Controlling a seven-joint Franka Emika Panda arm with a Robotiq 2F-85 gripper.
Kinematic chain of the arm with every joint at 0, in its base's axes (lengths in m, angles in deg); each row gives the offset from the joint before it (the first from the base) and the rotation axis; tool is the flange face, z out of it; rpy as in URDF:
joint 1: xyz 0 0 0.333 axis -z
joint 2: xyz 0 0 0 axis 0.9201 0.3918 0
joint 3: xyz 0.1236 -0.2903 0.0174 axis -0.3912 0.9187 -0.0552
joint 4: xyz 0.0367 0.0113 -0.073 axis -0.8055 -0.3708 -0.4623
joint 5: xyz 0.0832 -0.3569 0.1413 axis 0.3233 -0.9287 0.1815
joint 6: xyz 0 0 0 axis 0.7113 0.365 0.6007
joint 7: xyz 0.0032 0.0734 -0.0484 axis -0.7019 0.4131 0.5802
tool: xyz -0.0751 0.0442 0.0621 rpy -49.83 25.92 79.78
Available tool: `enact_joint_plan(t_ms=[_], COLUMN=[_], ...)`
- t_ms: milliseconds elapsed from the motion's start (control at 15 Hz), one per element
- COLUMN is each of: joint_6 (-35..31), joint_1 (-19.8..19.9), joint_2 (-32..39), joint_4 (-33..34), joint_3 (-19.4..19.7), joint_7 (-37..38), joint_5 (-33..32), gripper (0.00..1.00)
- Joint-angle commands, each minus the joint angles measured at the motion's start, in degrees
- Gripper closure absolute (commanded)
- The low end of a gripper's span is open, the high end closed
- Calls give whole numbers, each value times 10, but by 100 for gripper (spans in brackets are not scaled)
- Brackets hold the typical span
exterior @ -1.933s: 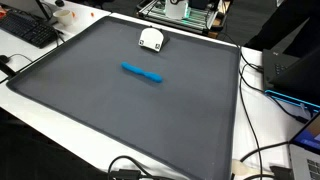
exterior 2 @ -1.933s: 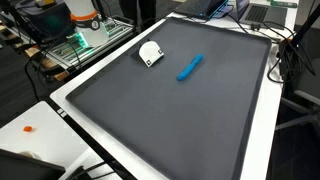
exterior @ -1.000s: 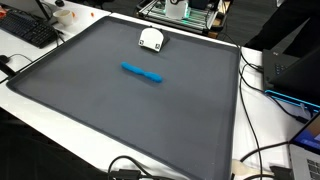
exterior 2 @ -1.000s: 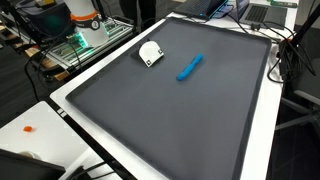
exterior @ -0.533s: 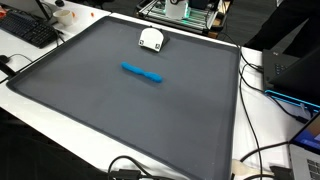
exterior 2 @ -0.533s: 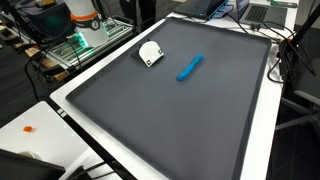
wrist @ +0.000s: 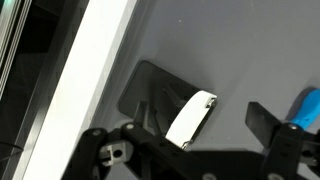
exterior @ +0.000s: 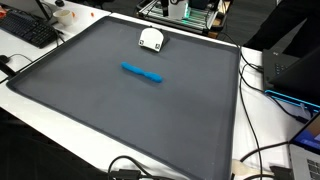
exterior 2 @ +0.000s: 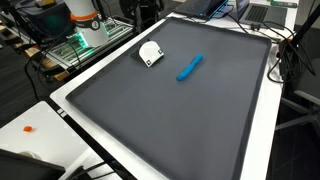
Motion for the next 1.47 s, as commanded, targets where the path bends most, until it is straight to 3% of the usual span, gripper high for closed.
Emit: enact_joint_plan(t_ms=[0, 467, 1400], joint_6=[-45, -124, -136], joint_1=[-4, -7, -21], joint_2=[53, 133, 219], joint_4=[8, 18, 54], joint_3=[16, 42, 68], joint_7=[45, 73, 81], joint_5=[17, 9, 39], gripper=[0, 0, 0])
